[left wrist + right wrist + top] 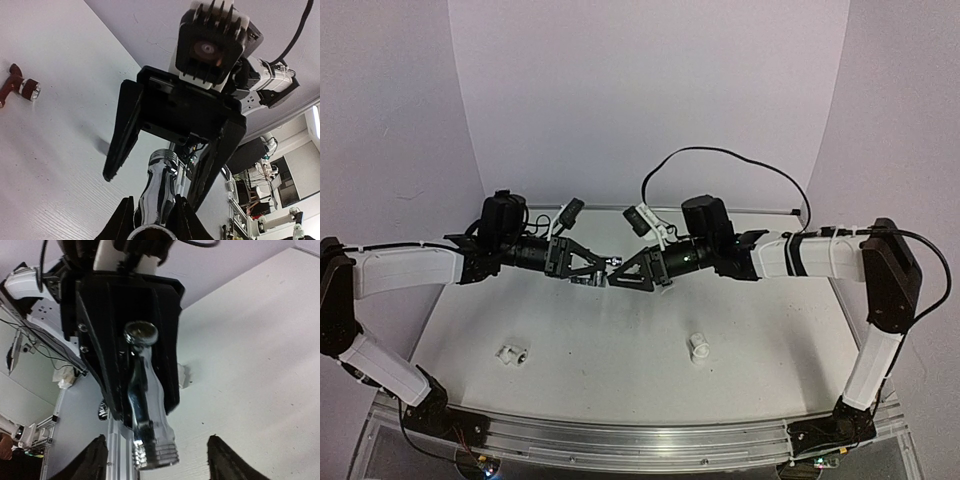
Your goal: Install the water faucets
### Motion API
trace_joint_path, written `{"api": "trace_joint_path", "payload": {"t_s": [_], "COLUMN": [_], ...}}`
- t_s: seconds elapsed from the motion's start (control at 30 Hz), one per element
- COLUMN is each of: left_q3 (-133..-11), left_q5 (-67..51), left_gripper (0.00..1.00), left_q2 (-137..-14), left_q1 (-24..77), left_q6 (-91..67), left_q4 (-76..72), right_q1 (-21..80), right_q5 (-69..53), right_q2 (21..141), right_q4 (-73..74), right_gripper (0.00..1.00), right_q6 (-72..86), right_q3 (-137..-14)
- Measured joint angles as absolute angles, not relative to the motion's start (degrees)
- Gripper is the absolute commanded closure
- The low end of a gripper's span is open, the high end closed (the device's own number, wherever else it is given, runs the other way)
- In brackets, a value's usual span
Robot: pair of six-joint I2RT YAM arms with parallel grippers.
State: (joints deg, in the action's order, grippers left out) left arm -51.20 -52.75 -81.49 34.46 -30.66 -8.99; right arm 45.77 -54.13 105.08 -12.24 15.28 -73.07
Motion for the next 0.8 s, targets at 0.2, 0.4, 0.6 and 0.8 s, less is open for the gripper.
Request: {"api": "trace_joint_path", "payload": {"t_s": [0.2,0.4,0.6,0.8], "left_q3": [-51.12,-50.85,-50.44,-48.95], "left_q5": [-47.77,-46.10,-43.38,-35.26], "left_gripper": [1.00,1.00,1.00,1.00], "left_q2": [-81.49,-81.49,-81.52,-81.71], "left_q1": [34.44,34.44,34.44,34.44], "left_q6": [-29.81,-28.96,-27.47,-26.07], "left_q4": [-8.99,-8.97,-9.03,-9.04], "right_q1": [44.96,44.40,44.40,45.30], "right_q5": [-43.06,-35.28,-26.81,-17.61], "right_q2": [101.82,96.06,94.91,94.00], "right_q4": [-4.21,1.08,6.86,19.81], "right_gripper": [0.11,0.10,0.06,0.06], "right_q6": [14.02,14.63,19.36,26.09], "right_q3": [-71.35,-66.64,-66.57,-66.63]}}
